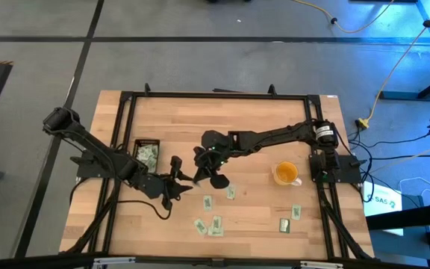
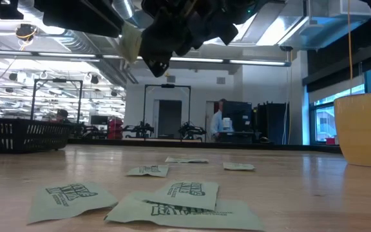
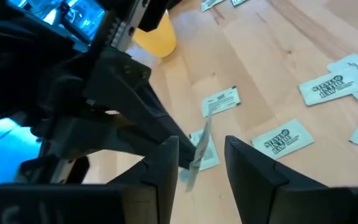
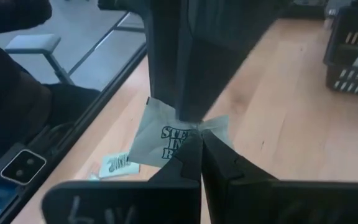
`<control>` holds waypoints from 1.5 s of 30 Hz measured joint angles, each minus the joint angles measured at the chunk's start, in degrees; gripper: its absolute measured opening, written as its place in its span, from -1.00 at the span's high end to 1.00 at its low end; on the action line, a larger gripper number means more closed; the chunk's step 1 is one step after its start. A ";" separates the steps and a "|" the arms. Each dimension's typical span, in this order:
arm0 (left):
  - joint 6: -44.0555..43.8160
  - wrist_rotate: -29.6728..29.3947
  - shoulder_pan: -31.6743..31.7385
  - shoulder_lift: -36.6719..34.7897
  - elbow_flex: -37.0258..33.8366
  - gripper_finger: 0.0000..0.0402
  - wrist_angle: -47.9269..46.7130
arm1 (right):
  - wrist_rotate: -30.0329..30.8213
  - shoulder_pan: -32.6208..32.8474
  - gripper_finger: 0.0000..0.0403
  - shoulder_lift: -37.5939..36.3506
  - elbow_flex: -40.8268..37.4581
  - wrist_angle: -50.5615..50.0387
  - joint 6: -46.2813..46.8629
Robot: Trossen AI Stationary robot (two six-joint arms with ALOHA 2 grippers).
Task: Pick and place Stevia / Truvia into bins
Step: Put the stevia packet into the black bin
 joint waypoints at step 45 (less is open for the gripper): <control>-22.04 -7.84 -0.02 0.02 0.04 0.98 -20.77 | 14.99 -8.21 0.74 -0.07 0.04 -17.11 -0.92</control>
